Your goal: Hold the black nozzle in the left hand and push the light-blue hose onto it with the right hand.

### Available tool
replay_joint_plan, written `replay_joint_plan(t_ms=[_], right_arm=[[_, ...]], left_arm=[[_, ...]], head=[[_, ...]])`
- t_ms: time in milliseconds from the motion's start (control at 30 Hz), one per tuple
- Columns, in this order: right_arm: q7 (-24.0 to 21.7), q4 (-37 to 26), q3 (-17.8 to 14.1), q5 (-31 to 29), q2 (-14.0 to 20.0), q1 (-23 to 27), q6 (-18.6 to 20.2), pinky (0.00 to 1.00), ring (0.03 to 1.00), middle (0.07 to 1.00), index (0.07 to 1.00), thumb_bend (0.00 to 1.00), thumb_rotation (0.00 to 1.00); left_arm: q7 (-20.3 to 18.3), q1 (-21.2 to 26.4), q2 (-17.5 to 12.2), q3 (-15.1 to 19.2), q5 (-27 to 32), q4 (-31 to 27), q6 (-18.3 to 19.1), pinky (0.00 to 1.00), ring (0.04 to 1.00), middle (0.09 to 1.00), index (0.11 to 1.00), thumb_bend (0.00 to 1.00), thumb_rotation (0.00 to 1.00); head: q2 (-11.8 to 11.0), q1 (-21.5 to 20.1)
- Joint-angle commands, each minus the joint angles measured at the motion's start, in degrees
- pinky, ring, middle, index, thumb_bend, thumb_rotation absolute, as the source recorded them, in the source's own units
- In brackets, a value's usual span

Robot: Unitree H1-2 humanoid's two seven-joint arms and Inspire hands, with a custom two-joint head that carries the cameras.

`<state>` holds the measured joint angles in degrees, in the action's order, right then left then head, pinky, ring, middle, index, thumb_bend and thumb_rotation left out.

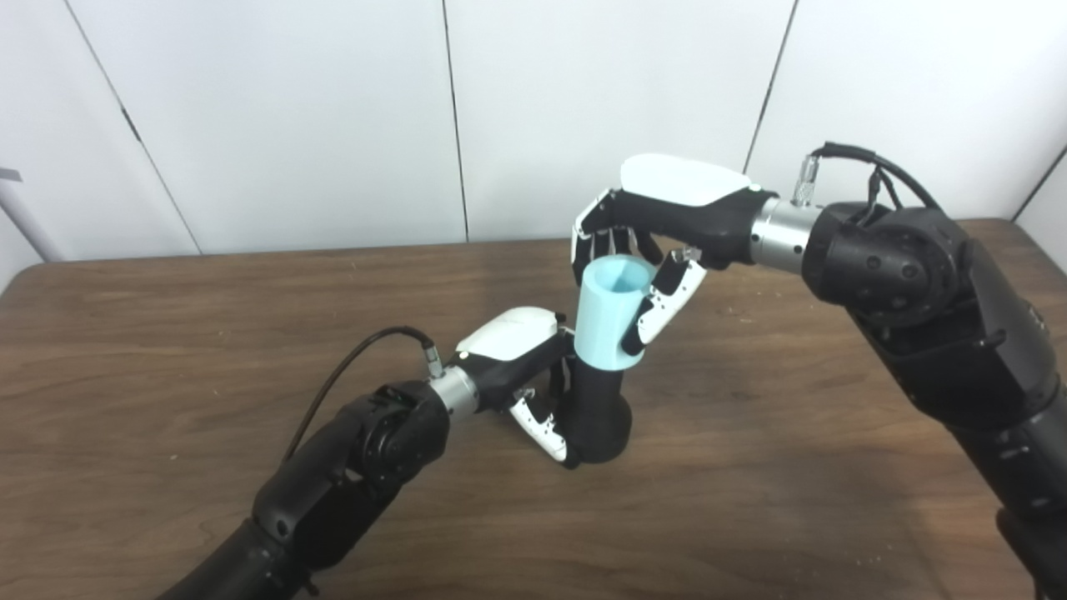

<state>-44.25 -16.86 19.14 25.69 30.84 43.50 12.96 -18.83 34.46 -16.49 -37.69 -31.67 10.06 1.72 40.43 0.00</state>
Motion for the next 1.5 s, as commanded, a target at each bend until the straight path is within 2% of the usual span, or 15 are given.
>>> replay_joint_plan(t_ms=[0, 433, 800, 1100, 1300, 1467], right_arm=[[0.16, -0.66, -0.18, 0.06, 0.49, 0.61, -0.27, 0.26, 0.374, 0.437, 0.521, 0.51, 0.00], [-0.13, -1.79, 0.34, -0.12, 0.05, -0.43, 0.52, 0.29, 0.370, 0.449, 0.531, 0.51, 0.00], [0.93, -1.52, 0.96, 0.60, -0.85, 0.27, -0.42, 0.30, 0.370, 0.465, 0.533, 0.51, 0.00], [-0.56, -2.59, 1.53, 0.22, -1.50, 2.28, 0.57, 0.33, 0.399, 0.483, 0.511, 0.52, 0.00], [-0.45, -2.16, 1.57, -0.28, -1.82, 2.97, -1.31, 0.33, 0.388, 0.492, 0.523, 0.51, 0.00], [-0.98, -2.48, 1.52, -0.85, -1.86, 2.84, -1.32, 0.32, 0.383, 0.492, 0.525, 0.51, 0.00]], left_arm=[[-6.82, -3.59, -1.96, -2.70, -1.94, 2.41, 1.48, 1.00, 0.590, 0.478, 0.488, 0.53, 0.00], [-6.90, -3.62, -1.33, -2.73, -2.11, 2.38, 2.13, 1.00, 0.599, 0.501, 0.472, 0.52, 0.00], [-6.93, -3.31, -1.07, -2.72, -2.11, 2.84, 2.22, 1.00, 0.599, 0.492, 0.479, 0.53, 0.00], [-7.08, -3.13, -0.97, -2.82, -2.11, 3.06, 2.12, 1.00, 0.597, 0.495, 0.477, 0.53, 0.00], [-7.37, -3.08, -0.76, -2.75, -1.97, 3.19, 2.37, 1.00, 0.596, 0.495, 0.477, 0.53, 0.00], [-7.53, -3.04, -0.82, -2.65, -2.03, 3.35, 2.23, 1.00, 0.597, 0.488, 0.482, 0.53, 0.00]], head=[[0.21, -0.04], [0.61, 0.09], [0.61, 0.12], [0.71, 0.09], [0.90, 0.16], [0.91, 0.27]])
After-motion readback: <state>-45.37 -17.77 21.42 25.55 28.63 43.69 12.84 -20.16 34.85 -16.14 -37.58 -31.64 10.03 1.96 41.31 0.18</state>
